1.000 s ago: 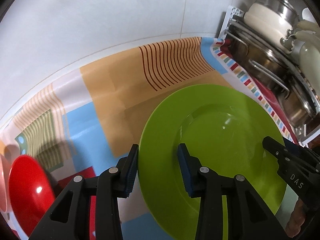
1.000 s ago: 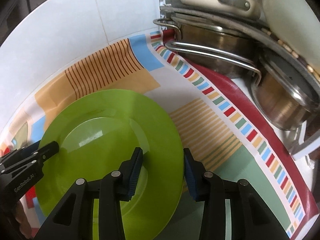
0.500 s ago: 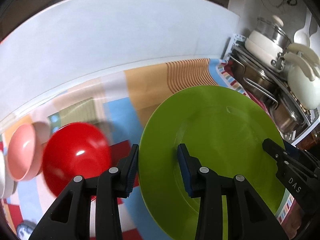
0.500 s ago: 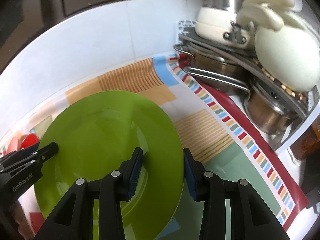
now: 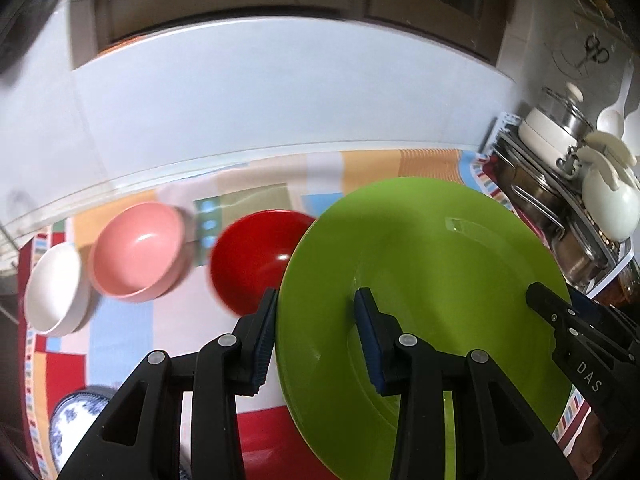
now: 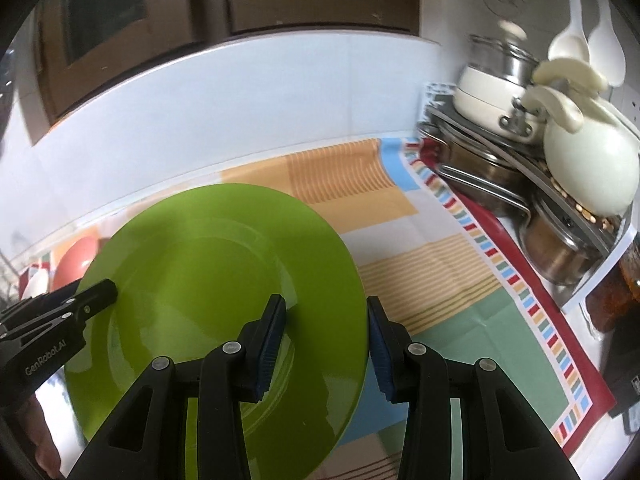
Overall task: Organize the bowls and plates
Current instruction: 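Carry the green plate over the stacked blue-and-white plates and lower it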
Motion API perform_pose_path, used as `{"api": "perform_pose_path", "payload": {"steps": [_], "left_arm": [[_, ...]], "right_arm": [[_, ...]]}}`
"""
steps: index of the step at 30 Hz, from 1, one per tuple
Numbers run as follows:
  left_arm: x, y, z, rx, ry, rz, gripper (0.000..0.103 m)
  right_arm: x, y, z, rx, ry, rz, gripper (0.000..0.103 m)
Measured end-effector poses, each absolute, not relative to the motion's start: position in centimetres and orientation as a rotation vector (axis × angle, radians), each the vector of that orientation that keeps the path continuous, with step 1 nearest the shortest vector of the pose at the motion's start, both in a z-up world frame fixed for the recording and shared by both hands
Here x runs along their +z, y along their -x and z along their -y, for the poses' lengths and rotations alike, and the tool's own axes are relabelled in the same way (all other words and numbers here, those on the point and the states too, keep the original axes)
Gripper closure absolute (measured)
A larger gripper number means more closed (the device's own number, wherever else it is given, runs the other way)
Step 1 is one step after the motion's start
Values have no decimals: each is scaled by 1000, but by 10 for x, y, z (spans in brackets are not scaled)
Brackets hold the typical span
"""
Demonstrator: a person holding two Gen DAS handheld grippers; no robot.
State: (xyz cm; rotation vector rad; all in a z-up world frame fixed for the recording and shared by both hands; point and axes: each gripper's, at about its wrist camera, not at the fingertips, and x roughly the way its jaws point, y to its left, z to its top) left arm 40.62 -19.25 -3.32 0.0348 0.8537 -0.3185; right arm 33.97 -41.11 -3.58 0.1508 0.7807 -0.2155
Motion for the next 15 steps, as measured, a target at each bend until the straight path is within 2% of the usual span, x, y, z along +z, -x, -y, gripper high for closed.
{"api": "perform_pose_path", "payload": {"steps": [15], "left_arm": [[-24,-367,90,-199,19,-835,65]], "right_arm": [[-25,-318,314,-96,-105,-757,62]]}}
